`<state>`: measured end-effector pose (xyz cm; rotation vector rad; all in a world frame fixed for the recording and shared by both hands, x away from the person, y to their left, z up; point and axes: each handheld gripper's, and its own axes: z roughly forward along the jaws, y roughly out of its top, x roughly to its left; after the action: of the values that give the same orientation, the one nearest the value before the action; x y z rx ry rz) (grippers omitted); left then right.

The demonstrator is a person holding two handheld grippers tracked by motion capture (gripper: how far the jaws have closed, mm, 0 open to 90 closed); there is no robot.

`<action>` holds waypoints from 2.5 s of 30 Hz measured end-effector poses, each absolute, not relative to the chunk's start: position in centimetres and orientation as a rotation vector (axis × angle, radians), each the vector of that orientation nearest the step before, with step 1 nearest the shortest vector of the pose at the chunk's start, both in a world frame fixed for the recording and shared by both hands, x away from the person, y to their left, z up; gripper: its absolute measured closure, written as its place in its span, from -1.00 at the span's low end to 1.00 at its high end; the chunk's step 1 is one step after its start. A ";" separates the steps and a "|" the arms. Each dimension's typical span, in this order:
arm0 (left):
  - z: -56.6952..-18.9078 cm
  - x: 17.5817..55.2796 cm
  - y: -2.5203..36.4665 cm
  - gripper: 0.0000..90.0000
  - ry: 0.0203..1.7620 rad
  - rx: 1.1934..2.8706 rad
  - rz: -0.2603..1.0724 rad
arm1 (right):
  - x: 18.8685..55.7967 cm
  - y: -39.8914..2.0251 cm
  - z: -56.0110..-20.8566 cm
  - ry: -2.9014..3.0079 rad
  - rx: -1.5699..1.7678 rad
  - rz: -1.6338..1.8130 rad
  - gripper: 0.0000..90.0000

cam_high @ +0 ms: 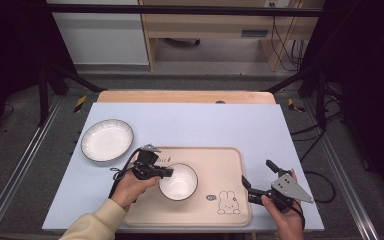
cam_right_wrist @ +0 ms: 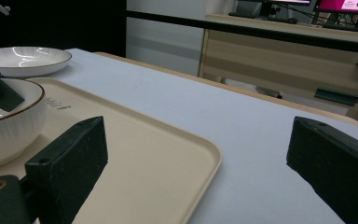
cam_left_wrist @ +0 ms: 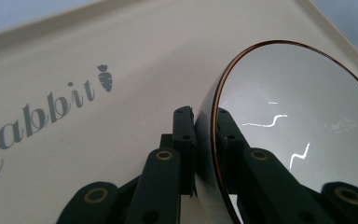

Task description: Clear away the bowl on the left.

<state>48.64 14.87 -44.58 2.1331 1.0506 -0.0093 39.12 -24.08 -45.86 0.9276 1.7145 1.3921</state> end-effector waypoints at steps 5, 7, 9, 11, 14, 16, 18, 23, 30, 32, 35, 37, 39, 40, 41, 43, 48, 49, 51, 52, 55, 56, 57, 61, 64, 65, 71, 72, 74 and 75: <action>-44.6 48.6 14.9 0.78 1.038 2.128 0.000 | 39.1 -24.1 -45.9 1.715 0.929 1.391 -0.89; -44.5 48.5 15.0 0.74 1.024 2.135 0.008 | 39.1 -24.1 -45.9 1.715 0.923 1.392 -0.89; -44.4 48.4 15.1 0.65 1.016 2.133 0.019 | 39.1 -24.1 -45.8 1.712 0.923 1.394 -0.89; -44.3 48.3 15.2 0.51 1.006 2.128 0.039 | 39.1 -24.1 -45.8 1.712 0.927 1.394 -0.89; -44.2 48.1 15.2 0.26 0.987 2.146 0.062 | 39.1 -24.0 -45.9 1.716 0.931 1.392 -0.89; -44.1 47.9 15.1 0.07 0.979 2.147 0.071 | 39.1 -24.0 -45.9 1.719 0.932 1.388 -0.89; -43.9 47.7 15.1 -0.11 0.958 2.142 0.087 | 39.1 -24.0 -45.9 1.718 0.928 1.389 -0.88; -43.5 47.4 15.1 -0.46 0.889 2.093 0.098 | 39.1 -24.0 -45.8 1.713 0.930 1.392 -0.88; -42.8 46.9 15.2 -0.65 0.758 2.070 0.138 | 39.1 -24.0 -45.7 1.710 0.930 1.392 -0.88; -42.7 46.8 15.3 -0.73 0.722 2.079 0.145 | 39.1 -23.9 -45.7 1.710 0.930 1.392 -0.88; -42.3 46.7 15.5 -0.78 0.693 2.060 0.150 | 39.1 -24.0 -45.8 1.712 0.929 1.389 -0.89; -42.0 46.7 15.5 -0.82 0.689 2.034 0.134 | 39.1 -24.0 -45.7 1.710 0.930 1.389 -0.88; -41.8 46.6 15.6 -0.85 0.671 2.039 0.149 | 39.1 -24.0 -45.7 1.708 0.932 1.389 -0.89; -41.6 46.6 15.6 -0.85 0.663 2.035 0.158 | 39.1 -24.0 -45.7 1.707 0.933 1.390 -0.89; -41.6 46.6 15.7 -0.85 0.658 2.032 0.164 | 39.1 -24.0 -45.7 1.706 0.930 1.390 -0.89; -41.4 46.5 16.0 -0.85 0.651 2.030 0.180 | 39.1 -24.0 -45.7 1.706 0.930 1.390 -0.89; -41.3 46.4 16.8 -0.85 0.611 2.028 0.219 | 39.1 -24.0 -45.7 1.705 0.930 1.390 -0.88; -41.2 46.4 17.0 -0.85 0.608 2.026 0.231 | 39.1 -24.1 -45.7 1.705 0.930 1.389 -0.88; -41.2 46.4 17.6 -0.85 0.607 2.022 0.242 | 39.1 -24.1 -45.7 1.705 0.932 1.387 -0.88; -41.2 46.4 17.8 -0.84 0.611 2.015 0.245 | 39.1 -24.1 -45.7 1.704 0.932 1.388 -0.88; -41.3 46.4 18.9 -0.84 0.636 1.987 0.250 | 39.1 -24.0 -45.7 1.703 0.935 1.388 -0.88; -41.4 46.4 19.2 -0.84 0.638 1.984 0.260 | 39.1 -24.0 -45.7 1.704 0.935 1.388 -0.88; -41.5 46.4 19.6 -0.84 0.640 1.976 0.266 | 39.1 -24.0 -45.7 1.704 0.933 1.387 -0.89; -41.7 46.4 20.8 -0.83 0.651 1.944 0.289 | 39.1 -24.0 -45.7 1.704 0.934 1.386 -0.88; -41.9 46.4 21.9 -0.83 0.668 1.920 0.296 | 39.1 -24.0 -45.7 1.705 0.935 1.387 -0.88; -42.0 46.3 22.2 -0.83 0.669 1.920 0.301 | 39.1 -24.0 -45.7 1.704 0.934 1.386 -0.88; -42.7 46.2 24.2 -0.83 0.697 1.887 0.314 | 39.1 -23.9 -45.8 1.707 0.930 1.386 -0.88; -42.9 46.1 24.5 -0.83 0.706 1.879 0.316 | 39.1 -23.9 -45.8 1.706 0.931 1.386 -0.88; -43.2 46.0 25.0 -0.83 0.713 1.866 0.337 | 39.1 -23.9 -45.8 1.706 0.932 1.385 -0.88; -43.3 45.9 25.2 -0.83 0.715 1.869 0.352 | 39.1 -23.9 -45.8 1.706 0.932 1.384 -0.88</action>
<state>45.92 25.17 -43.32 1.8691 0.7149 0.3521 39.06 -23.89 -45.80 0.9325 1.7065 1.3845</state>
